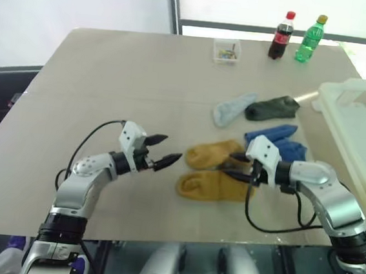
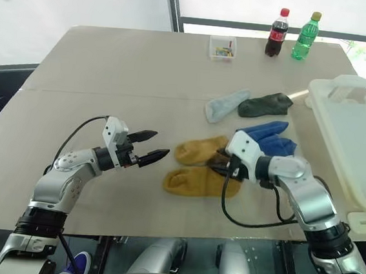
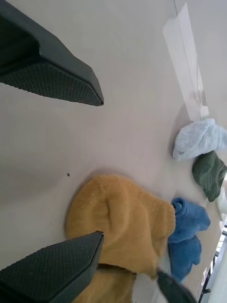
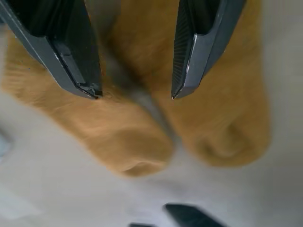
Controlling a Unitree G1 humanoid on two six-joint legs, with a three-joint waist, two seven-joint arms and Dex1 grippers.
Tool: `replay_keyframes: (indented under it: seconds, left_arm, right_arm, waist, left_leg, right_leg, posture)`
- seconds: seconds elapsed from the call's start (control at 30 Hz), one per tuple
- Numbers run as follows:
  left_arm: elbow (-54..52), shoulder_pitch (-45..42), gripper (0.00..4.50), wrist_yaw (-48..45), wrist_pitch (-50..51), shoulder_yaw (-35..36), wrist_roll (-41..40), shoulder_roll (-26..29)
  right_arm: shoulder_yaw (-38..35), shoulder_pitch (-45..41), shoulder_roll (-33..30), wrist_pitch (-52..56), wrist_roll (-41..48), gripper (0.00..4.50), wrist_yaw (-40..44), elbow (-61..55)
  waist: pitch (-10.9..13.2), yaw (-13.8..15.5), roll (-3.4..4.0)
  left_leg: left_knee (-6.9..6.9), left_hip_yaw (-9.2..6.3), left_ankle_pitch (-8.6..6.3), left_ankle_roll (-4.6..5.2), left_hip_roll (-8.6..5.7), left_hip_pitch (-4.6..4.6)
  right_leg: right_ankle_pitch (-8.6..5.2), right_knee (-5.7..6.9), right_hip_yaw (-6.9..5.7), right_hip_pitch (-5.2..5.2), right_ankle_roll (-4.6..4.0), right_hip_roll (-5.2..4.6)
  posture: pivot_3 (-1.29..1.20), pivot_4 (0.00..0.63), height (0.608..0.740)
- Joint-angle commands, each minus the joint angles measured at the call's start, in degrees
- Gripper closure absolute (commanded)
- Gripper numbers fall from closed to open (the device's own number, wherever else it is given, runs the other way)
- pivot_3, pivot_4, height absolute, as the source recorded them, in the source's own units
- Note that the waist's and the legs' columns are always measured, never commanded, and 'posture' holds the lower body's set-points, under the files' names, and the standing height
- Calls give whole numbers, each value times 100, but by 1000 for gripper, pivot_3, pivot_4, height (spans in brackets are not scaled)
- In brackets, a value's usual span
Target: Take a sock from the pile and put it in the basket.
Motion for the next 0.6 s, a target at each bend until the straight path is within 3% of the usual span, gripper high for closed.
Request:
replay_keyframes:
  seconds: [0.03,0.2,0.37,0.6]
  left_arm:
    - [-193,-9,0,-128,6,77,-78,100]
    - [-173,-39,0,-245,116,22,-70,153]
    - [-106,-184,0,-55,205,-253,165,-18]
    - [-143,-348,0,419,494,-746,664,-251]
  right_arm:
    - [-132,-38,-6,-228,152,2150,113,-291]
    - [-786,-240,394,342,832,2150,-266,-300]
    - [-630,-578,586,212,-124,2150,-1279,648]
    - [-183,-684,578,71,-549,2150,-1202,1246]
  waist:
    - [0,7,0]
    - [0,29,0]
    - [-1,49,-1]
    - [-1,25,-1]
  left_leg:
    - [1,0,0,0,0,1]
    - [3,-2,0,-1,0,3]
    - [3,-2,0,-1,-3,3]
    - [2,1,0,-1,-4,-1]
  right_leg:
    - [0,4,0,0,0,0]
    - [1,9,-1,1,0,0]
    - [2,3,-3,1,0,-1]
    - [2,4,1,-1,1,-1]
  posture:
    - [0,150,740]
    - [0,150,740]
    - [0,150,740]
    - [0,150,740]
